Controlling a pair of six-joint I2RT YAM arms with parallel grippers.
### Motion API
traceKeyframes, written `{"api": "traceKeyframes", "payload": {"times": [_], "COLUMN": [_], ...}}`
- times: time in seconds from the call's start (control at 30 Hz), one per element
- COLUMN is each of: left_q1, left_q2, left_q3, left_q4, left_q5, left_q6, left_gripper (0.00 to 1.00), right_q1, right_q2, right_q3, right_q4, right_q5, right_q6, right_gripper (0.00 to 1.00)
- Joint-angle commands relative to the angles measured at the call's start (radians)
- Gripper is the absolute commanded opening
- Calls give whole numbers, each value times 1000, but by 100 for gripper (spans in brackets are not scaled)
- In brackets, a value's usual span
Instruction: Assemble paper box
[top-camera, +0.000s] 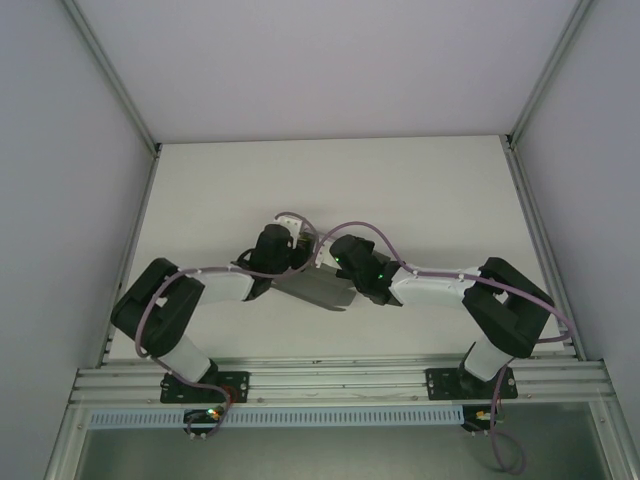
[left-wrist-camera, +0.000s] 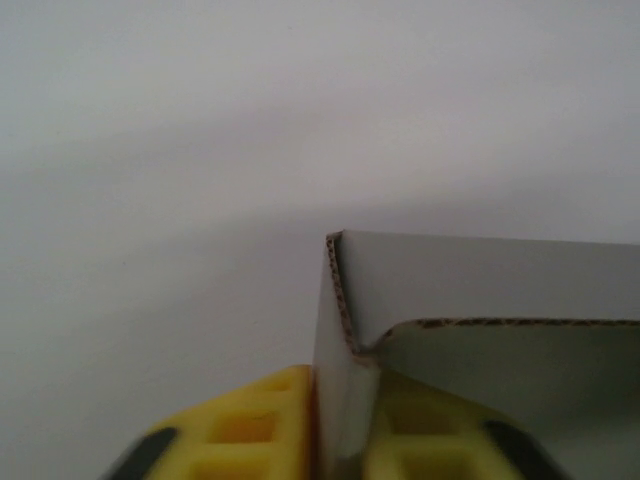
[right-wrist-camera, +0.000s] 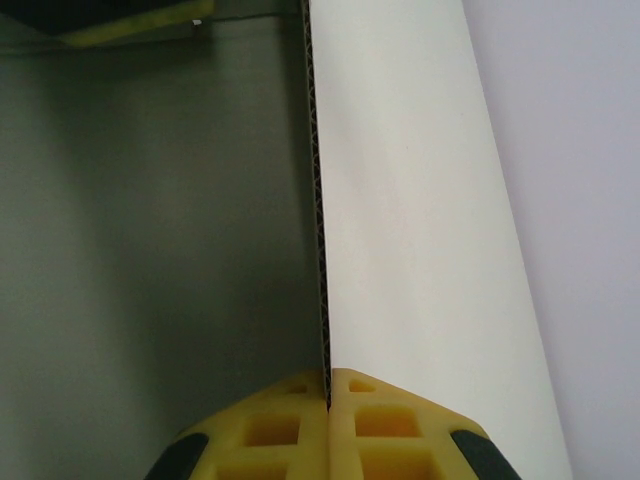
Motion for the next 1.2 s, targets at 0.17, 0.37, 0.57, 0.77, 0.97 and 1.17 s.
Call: {"api": "traceKeyframes", "payload": {"times": [0.17, 0.37, 0.57, 0.77, 0.97, 1.17], "left_q1": [-21, -64, -86, -95, -98, -98], "left_q2": [66, 131, 241, 273, 296, 307], "left_q3": [-50, -131, -175, -180, -201, -209], "left_q4": [131, 442, 704, 719, 744, 736], "left_q5": [0, 6, 50, 49, 31, 4], "left_q6": [111, 179, 214, 213, 212, 197], "left_gripper": [0, 0, 0, 0, 0, 14], "right_q1": [6, -72, -251, -284, -283, -256], "right_q2": [-179, -436, -374, -124, 54, 85], "right_q3": [19, 11, 68, 238, 311, 253], "right_q4": [-118, -234, -276, -323, -400, -385], "right_q5": [-65, -359, -460, -525, -581, -685], "right_q6": [214, 412, 627, 659, 653, 660], "right_gripper": [51, 73, 74, 71, 67, 65]}}
